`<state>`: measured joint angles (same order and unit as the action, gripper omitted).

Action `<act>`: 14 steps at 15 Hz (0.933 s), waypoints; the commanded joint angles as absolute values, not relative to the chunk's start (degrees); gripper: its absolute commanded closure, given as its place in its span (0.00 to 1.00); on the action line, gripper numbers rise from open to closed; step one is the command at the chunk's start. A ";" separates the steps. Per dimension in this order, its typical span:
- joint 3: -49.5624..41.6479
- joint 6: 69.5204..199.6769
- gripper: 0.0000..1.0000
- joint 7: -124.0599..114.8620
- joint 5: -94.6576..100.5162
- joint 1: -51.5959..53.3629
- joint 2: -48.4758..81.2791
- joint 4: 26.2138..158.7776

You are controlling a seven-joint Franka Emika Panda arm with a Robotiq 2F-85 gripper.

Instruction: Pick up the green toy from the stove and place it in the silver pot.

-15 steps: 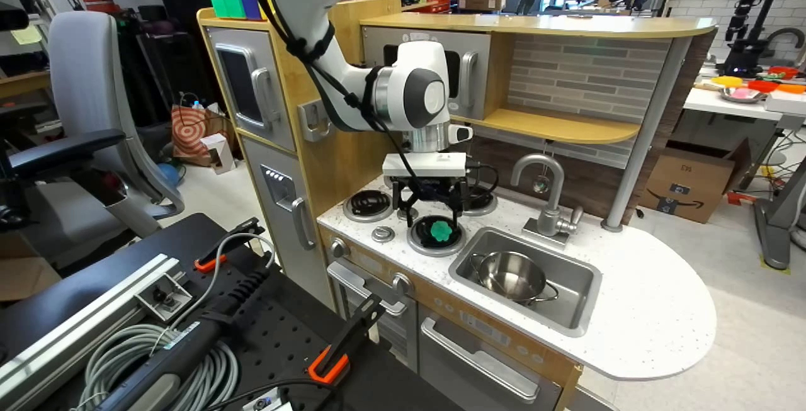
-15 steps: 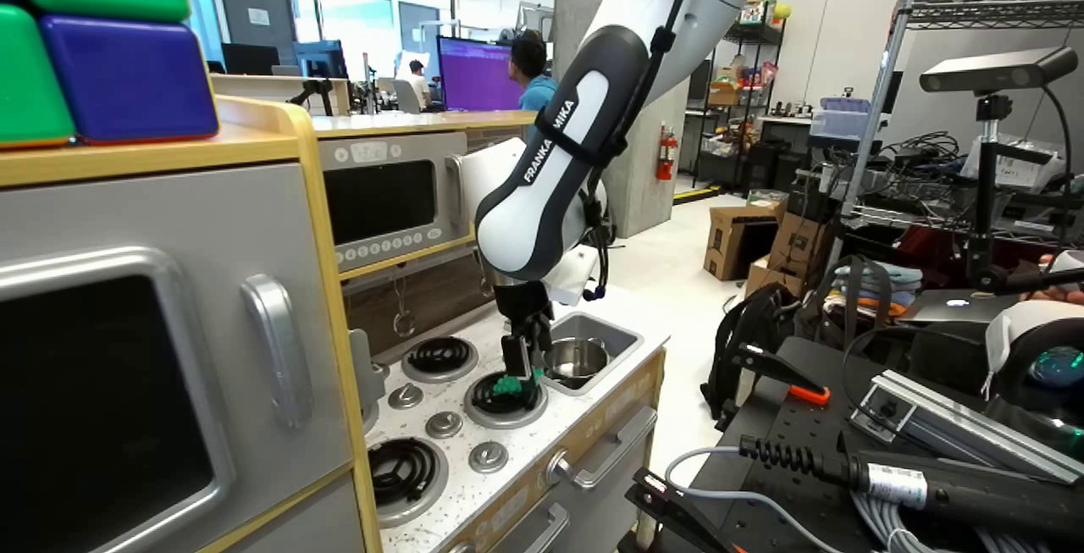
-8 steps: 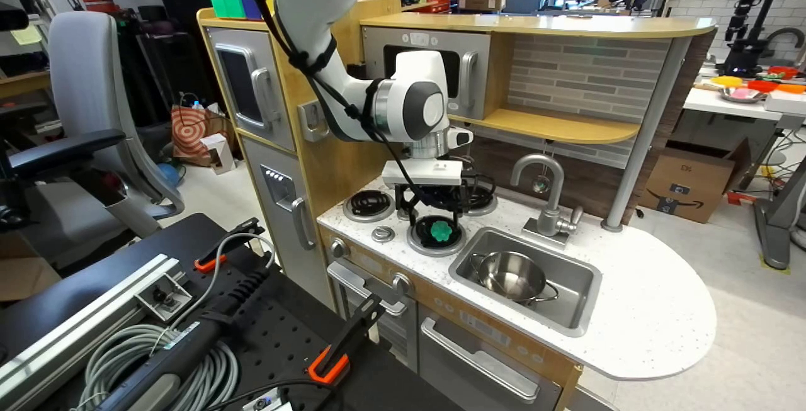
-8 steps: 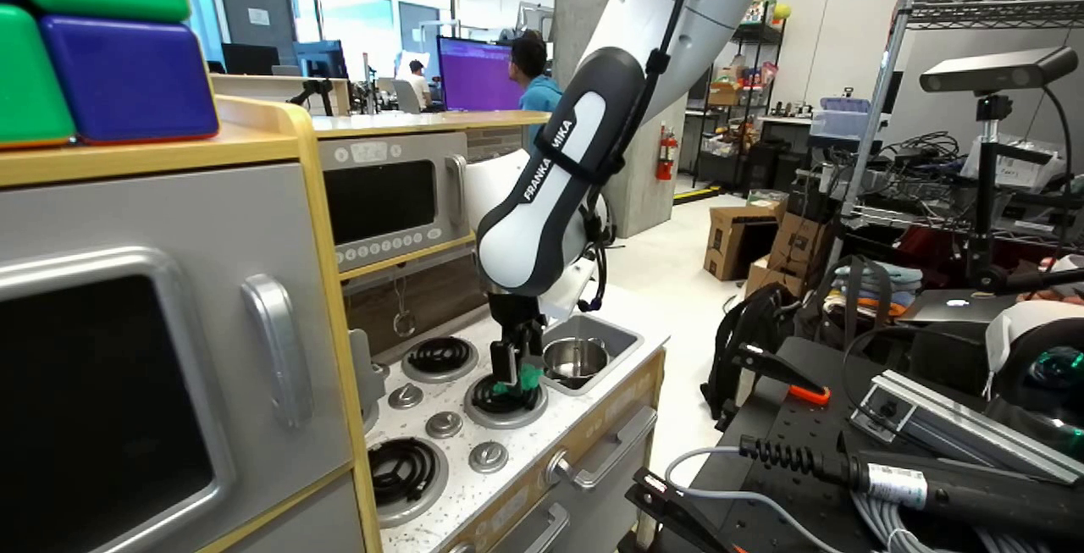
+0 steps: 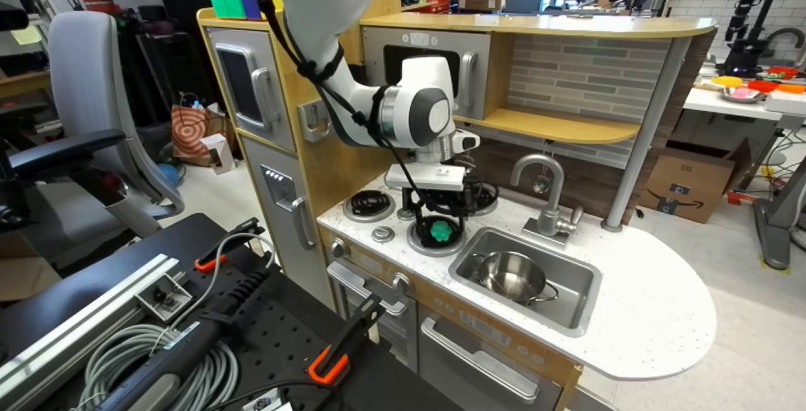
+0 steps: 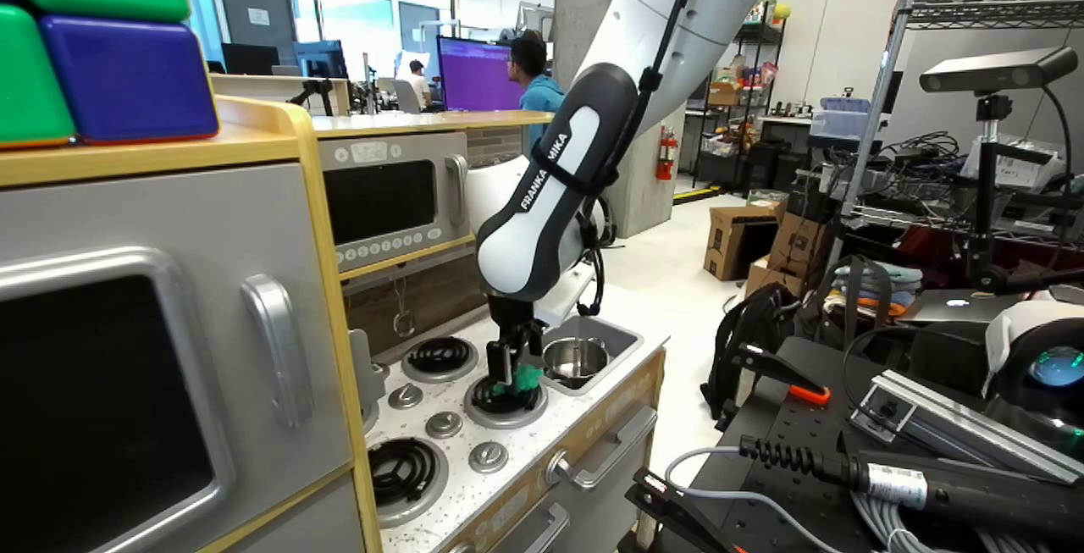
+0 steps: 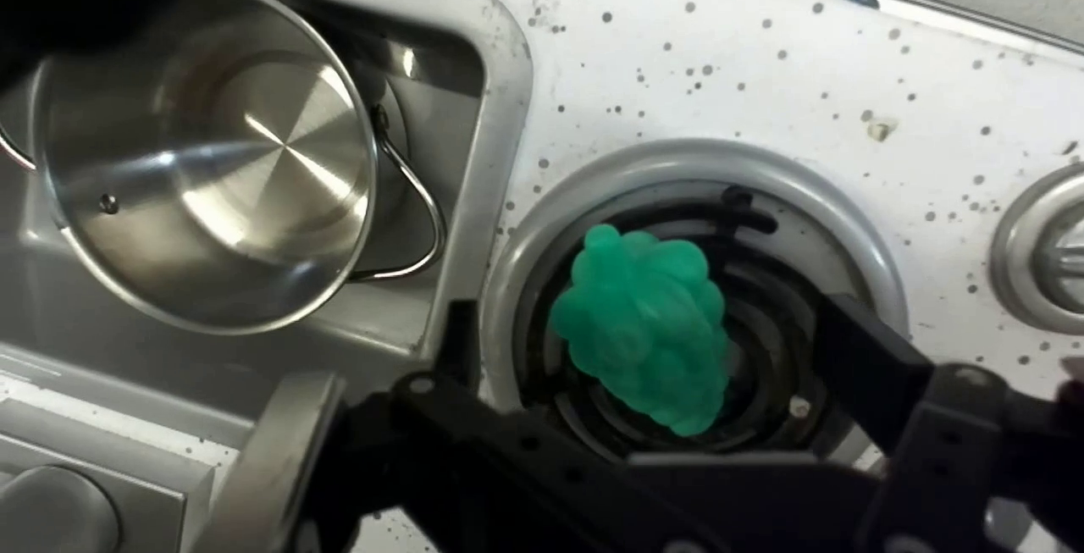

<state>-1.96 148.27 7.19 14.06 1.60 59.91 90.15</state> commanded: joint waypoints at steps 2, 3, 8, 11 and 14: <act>-3.60 147.16 0.26 4.61 13.15 2.90 65.45 83.16; -3.65 147.25 0.32 4.50 13.21 2.96 65.94 82.73; -2.54 148.44 0.71 5.83 12.94 1.63 63.26 86.37; -2.25 152.18 0.81 5.98 12.19 0.02 58.04 93.29; -6.15 156.68 0.88 0.67 9.99 -0.87 56.55 94.66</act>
